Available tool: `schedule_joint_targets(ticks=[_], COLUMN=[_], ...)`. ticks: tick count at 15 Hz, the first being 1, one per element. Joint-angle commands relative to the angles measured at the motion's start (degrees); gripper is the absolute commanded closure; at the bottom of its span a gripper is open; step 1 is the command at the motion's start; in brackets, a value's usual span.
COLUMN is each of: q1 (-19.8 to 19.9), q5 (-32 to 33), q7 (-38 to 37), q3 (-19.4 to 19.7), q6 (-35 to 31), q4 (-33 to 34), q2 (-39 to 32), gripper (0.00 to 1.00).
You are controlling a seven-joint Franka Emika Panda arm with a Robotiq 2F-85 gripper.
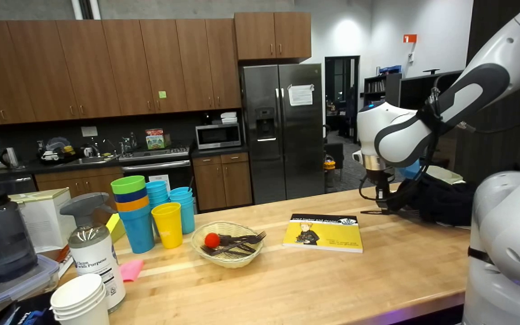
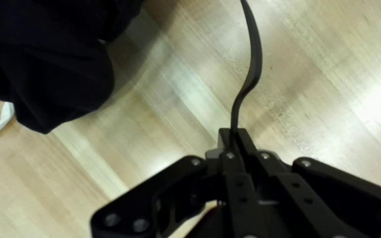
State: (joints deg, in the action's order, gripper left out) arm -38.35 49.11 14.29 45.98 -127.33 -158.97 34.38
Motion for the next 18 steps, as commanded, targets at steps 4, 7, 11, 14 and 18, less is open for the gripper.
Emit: schedule_joint_targets(ticks=[4,7,11,14,18], q1=[-10.1,-13.8,-18.1,-21.0,-23.9], q5=[2.8,4.0,6.9,9.8,13.6], q7=[-10.6,-13.5,-16.4,-18.0,-20.4], q3=[5.6,9.0,14.8,18.4,20.2], q6=[5.4,6.8,8.1,8.8,11.3], q4=[-0.1,-0.1,0.0,0.0,0.1], q2=[1.4,1.9,2.7,4.3,8.0], gripper=[0.99,0.99,0.99,0.99,0.99])
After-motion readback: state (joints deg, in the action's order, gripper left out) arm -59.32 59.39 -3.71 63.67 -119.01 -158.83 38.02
